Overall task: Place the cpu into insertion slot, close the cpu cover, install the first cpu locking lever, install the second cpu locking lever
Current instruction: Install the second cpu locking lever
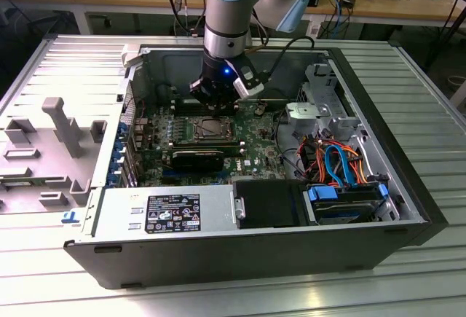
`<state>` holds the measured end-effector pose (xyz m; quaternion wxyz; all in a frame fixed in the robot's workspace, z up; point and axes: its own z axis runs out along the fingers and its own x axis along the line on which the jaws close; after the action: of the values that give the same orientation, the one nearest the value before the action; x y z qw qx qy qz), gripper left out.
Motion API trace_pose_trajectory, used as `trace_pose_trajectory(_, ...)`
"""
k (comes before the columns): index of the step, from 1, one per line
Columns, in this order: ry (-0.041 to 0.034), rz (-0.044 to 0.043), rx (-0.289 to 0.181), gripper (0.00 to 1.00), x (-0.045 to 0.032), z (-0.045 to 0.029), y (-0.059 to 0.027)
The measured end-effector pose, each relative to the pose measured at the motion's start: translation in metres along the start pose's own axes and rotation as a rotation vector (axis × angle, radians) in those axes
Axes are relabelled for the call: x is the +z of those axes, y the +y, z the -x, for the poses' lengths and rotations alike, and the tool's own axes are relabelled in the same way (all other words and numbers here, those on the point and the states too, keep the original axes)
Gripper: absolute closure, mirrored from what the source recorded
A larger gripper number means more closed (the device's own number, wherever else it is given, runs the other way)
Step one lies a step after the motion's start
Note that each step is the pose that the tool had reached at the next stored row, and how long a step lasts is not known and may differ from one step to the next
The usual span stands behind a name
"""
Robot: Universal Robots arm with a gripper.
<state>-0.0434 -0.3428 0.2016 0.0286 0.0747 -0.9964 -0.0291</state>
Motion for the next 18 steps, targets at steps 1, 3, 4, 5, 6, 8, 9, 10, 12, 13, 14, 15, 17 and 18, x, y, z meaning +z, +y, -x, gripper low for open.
trace_pose_trajectory(1, 0.0000, 0.0000, 0.000, 0.89, 0.0000, 0.0000, 0.0000)
trace_pose_trajectory(3, 0.0000, 0.0000, 0.000, 0.89, 0.0000, 0.0000, 0.0000)
trace_pose_trajectory(4, 0.0000, 0.0000, 0.000, 0.89, 0.0000, 0.0000, 0.0000)
trace_pose_trajectory(5, 0.0000, 0.0000, 0.000, 0.89, 0.0000, 0.0000, 0.0000)
trace_pose_trajectory(6, 0.0000, 0.0000, 0.000, 0.89, 0.0000, 0.0000, 0.0000)
trace_pose_trajectory(8, 0.0000, 0.0000, 0.000, 0.89, 0.0000, 0.0000, 0.0000)
trace_pose_trajectory(9, 0.0000, 0.0000, 0.000, 0.89, 0.0000, 0.0000, 0.0000)
trace_pose_trajectory(10, 0.0000, 0.0000, 0.000, 0.89, 0.0000, 0.0000, 0.0000)
trace_pose_trajectory(12, 0.0000, 0.0000, 0.000, 0.89, 0.0000, 0.0000, 0.0000)
trace_pose_trajectory(13, 0.0000, 0.0000, 0.000, 0.89, 0.0000, 0.0000, 0.0000)
trace_pose_trajectory(14, 0.0000, 0.0000, 0.000, 0.89, 0.0000, 0.0000, 0.0000)
trace_pose_trajectory(15, 0.0000, 0.0000, 0.000, 0.89, 0.0000, 0.0000, 0.0000)
trace_pose_trajectory(17, 0.0000, 0.0000, 0.000, 0.89, 0.0000, 0.0000, 0.0000)
trace_pose_trajectory(18, 0.0000, 0.0000, 0.000, 0.89, 0.0000, 0.0000, 0.0000)
